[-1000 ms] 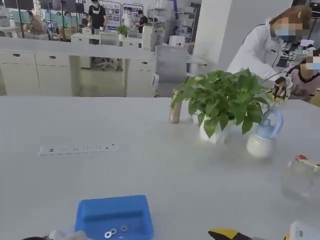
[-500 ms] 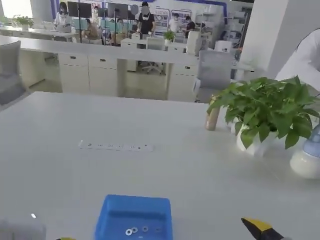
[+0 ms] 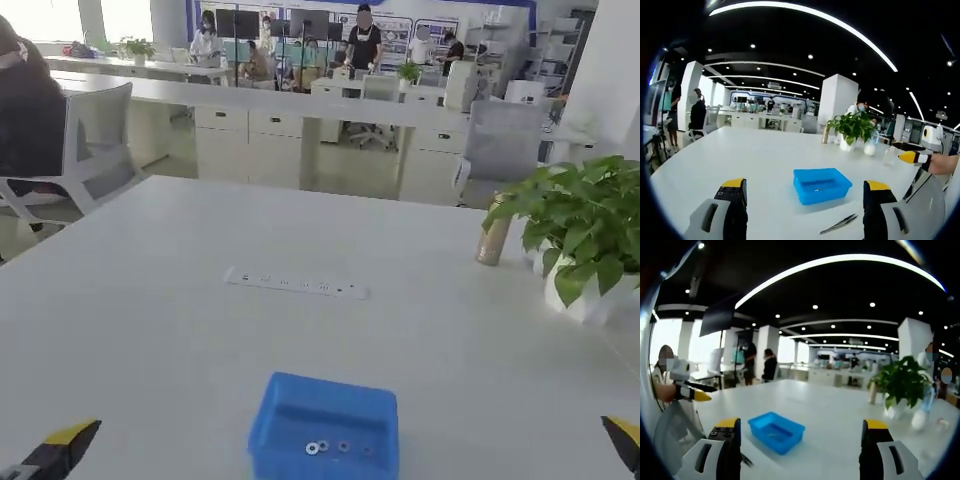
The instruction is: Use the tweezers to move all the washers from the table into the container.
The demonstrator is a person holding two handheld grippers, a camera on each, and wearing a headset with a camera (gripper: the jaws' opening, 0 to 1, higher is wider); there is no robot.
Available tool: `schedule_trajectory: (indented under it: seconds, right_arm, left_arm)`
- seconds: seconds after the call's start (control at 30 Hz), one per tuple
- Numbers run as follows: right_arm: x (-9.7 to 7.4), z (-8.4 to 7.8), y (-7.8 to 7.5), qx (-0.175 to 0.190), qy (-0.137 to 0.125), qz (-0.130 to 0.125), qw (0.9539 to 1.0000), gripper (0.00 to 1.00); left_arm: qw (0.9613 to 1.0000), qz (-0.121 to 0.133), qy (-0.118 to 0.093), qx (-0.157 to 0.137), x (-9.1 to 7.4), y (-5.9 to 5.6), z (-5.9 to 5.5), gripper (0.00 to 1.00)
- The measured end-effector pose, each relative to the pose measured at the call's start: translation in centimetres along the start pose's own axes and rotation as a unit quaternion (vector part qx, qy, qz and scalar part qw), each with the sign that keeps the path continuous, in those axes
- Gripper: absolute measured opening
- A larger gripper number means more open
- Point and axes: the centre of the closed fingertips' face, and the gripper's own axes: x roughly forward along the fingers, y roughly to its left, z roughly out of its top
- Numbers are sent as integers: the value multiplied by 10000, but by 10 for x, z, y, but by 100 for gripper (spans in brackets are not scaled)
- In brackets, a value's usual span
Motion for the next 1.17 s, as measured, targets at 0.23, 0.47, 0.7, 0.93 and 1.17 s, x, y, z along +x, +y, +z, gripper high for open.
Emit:
schedule_trajectory:
  seconds: [0.23,0.47,0.7,0.93,1.17]
  right_arm:
    - [1,-12,-3,-5,178,-139,9997,99]
    - [5,-17,0,36,280,-43,9996,99]
    - [12,-22,-1,121,342,3,9993,99]
    - [13,-29,0,126,461,93,9988,99]
    - [15,-29,-1,209,442,110,9987,99]
  left_arm:
    - [9999,48,149,3,12,-4,-12,99]
    - [9992,235,252,182,18,6,-19,99]
    - [9983,433,341,198,16,15,-24,99]
    - [9976,490,372,331,16,18,-25,99]
    - [9967,531,468,406,15,21,-29,97]
